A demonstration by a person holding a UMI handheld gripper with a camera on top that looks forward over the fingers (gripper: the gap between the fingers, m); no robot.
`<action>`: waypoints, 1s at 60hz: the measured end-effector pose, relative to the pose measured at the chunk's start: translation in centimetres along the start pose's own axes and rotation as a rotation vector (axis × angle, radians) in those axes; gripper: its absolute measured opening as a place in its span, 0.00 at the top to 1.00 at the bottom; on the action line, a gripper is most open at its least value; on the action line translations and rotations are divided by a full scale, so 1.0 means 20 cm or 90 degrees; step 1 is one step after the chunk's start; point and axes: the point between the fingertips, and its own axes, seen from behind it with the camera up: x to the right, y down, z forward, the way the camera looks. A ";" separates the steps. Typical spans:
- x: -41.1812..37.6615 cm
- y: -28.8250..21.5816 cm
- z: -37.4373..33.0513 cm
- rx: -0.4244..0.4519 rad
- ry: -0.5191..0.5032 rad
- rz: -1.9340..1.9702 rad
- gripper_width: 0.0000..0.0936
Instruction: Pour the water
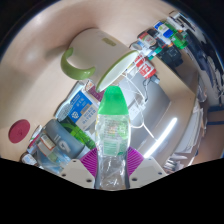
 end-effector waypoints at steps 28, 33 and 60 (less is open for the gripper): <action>-0.26 0.29 -0.08 -0.059 -0.058 1.133 0.64; -0.39 0.32 -0.12 -0.061 -0.071 1.325 0.64; -0.84 0.10 -0.21 -0.054 -0.112 1.473 0.61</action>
